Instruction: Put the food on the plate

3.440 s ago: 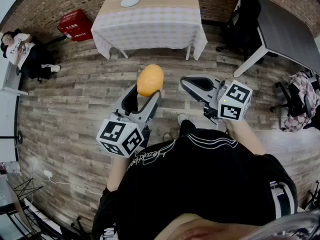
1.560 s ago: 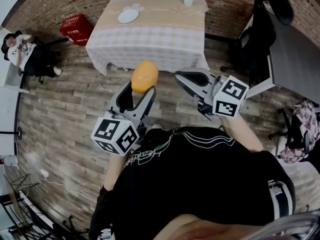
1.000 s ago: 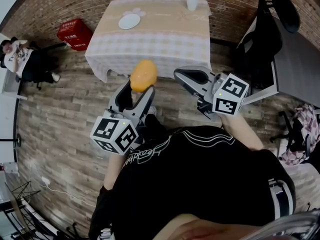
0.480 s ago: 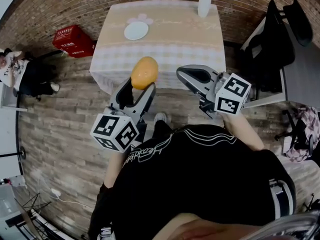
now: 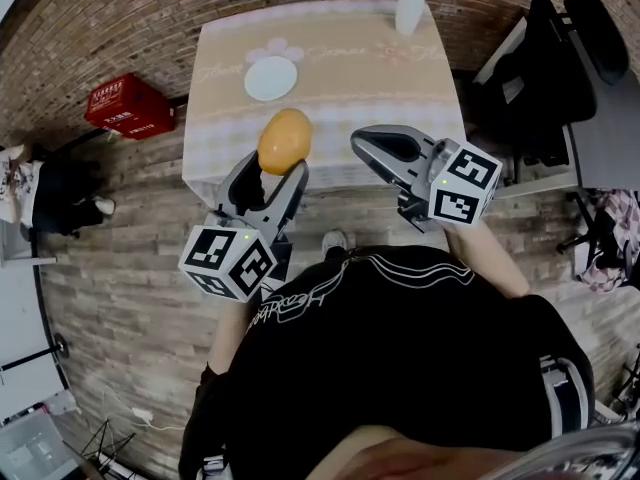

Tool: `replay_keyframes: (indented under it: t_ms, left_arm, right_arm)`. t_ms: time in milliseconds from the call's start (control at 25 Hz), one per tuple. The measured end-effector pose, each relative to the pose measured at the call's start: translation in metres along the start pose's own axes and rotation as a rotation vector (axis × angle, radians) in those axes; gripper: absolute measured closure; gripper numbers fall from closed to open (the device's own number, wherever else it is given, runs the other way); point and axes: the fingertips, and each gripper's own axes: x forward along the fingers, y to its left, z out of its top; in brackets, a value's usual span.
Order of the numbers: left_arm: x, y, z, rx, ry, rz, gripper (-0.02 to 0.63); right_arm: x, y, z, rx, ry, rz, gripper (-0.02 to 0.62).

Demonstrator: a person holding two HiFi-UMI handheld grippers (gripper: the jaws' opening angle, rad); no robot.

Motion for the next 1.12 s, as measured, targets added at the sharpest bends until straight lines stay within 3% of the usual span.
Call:
replay_keyframes:
  t_ms: [520, 880, 1120]
  left_arm:
    - [0.044, 0.101, 0.001, 0.005, 0.057, -0.018, 0.33]
    - [0.087, 0.147, -0.007, 0.054, 0.086, 0.061, 0.33]
    - [0.126, 0.179, -0.008, 0.027, 0.102, 0.118, 0.33]
  right_arm:
    - [0.07, -0.05, -0.008, 0.035, 0.006, -0.114, 0.598]
    - [0.083, -0.091, -0.017, 0.077, 0.023, -0.14, 0.598]
    - [0.098, -0.137, -0.017, 0.11, 0.054, -0.126, 0.598]
